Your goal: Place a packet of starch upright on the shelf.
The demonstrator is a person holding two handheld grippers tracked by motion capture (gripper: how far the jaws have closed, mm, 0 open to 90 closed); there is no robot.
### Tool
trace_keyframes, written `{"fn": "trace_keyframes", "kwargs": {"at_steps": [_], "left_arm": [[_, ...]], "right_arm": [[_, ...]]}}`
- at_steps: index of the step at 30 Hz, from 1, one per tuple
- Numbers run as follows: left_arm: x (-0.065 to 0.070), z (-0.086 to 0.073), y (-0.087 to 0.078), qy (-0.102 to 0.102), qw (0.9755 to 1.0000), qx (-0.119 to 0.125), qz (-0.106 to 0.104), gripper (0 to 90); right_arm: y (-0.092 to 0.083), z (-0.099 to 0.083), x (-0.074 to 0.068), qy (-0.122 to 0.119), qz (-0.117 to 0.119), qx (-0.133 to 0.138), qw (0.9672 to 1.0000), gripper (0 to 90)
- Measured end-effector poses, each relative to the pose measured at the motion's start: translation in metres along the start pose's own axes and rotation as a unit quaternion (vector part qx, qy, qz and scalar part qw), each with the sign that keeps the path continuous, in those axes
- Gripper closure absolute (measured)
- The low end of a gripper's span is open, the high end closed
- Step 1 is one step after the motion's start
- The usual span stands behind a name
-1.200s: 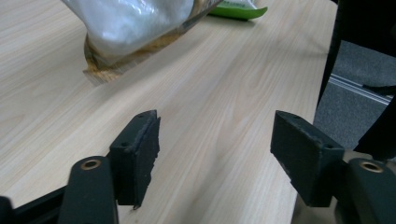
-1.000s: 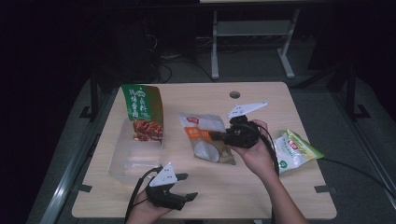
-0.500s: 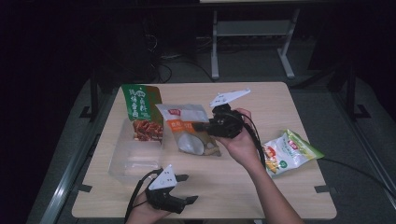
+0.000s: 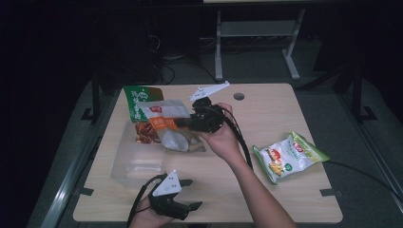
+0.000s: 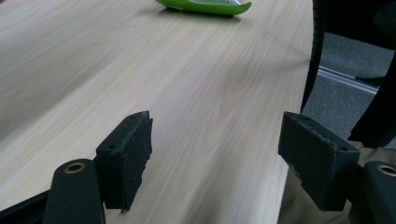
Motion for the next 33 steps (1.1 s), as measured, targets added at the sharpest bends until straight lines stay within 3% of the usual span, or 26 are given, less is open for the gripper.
{"fn": "trace_keyframes", "kwargs": {"at_steps": [2, 10, 17, 28, 33], "left_arm": [[0.001, -0.001, 0.0, -0.005, 1.0, 0.0, -0.002, 25.5], [0.003, -0.005, -0.007, 0.007, 0.9999, -0.015, 0.002, 25.5], [0.006, -0.015, -0.014, 0.001, 0.9997, -0.024, 0.004, 25.4], [0.009, -0.024, -0.021, -0.006, 0.9997, -0.023, 0.004, 24.3], [0.01, -0.026, -0.021, -0.002, 0.9996, -0.027, 0.002, 24.3]], "right_arm": [[0.004, 0.002, -0.001, -0.001, 0.002, -0.001, 1.0, 89.6], [0.026, 0.01, -0.012, -0.007, 0.017, -0.006, 0.9998, 89.6], [0.043, 0.011, -0.023, -0.01, 0.036, -0.008, 0.9993, 89.6], [0.093, 0.006, -0.052, -0.016, 0.082, -0.028, 0.9961, 89.6], [0.116, 0.001, -0.061, -0.007, 0.103, -0.042, 0.9938, 89.6]]}}
Point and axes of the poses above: each handheld gripper's, and its own axes: y roughly forward along the jaws, z roughly out of its top, x roughly to its right, the point moved 4 cm from there along y, roughly forward along the jaws, and after that the axes turned 9 degrees about y, right-handed, at the moved point
